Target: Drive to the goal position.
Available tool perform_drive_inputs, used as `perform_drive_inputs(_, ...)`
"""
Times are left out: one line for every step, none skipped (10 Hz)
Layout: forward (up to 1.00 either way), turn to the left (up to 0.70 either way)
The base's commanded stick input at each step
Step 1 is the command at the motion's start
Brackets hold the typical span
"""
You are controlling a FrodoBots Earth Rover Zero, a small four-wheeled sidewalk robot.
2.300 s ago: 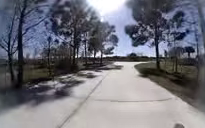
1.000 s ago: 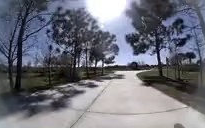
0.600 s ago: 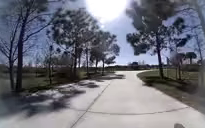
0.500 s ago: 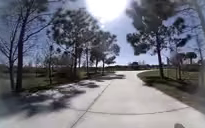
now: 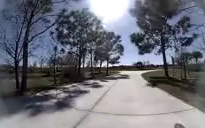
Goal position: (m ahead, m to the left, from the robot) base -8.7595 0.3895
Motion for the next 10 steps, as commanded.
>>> perform_drive_inputs(0.00,0.85)
perform_drive_inputs(0.00,0.85)
perform_drive_inputs(0.00,0.85)
perform_drive_inputs(0.00,0.85)
perform_drive_inputs(0.00,0.85)
perform_drive_inputs(0.00,0.85)
perform_drive_inputs(0.00,0.85)
perform_drive_inputs(0.00,0.85)
perform_drive_inputs(0.00,0.85)
perform_drive_inputs(0.00,0.85)
